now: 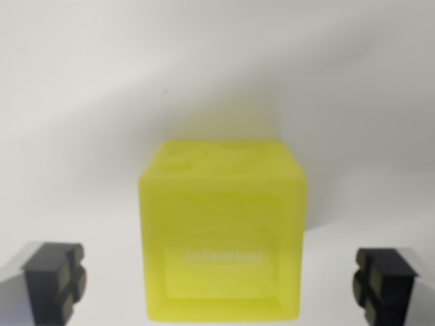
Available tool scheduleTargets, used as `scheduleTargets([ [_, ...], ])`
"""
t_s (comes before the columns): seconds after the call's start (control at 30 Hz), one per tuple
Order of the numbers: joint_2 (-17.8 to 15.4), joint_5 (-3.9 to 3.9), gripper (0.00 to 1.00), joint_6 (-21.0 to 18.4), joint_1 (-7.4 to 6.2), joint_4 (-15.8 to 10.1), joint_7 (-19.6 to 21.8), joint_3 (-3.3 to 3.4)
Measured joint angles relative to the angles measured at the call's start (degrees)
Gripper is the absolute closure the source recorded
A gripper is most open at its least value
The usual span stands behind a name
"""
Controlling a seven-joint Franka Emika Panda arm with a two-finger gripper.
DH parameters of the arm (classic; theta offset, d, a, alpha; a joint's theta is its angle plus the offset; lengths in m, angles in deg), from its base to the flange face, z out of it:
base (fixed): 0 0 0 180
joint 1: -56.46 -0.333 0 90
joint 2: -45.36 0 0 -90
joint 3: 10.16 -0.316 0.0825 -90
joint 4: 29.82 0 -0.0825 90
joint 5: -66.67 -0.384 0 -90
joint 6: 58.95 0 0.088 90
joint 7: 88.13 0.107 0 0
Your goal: Pick yellow cube
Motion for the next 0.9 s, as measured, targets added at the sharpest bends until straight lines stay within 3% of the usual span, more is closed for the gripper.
scheduleTargets([
  [0.43,4.29,1.15,0.00,3.42,0.10,0.88,1.24,0.07],
  [0.87,8.10,2.87,0.00,6.27,0.28,1.89,2.89,0.16],
  [0.9,8.18,3.46,1.00,6.34,0.58,1.91,3.42,-0.01],
])
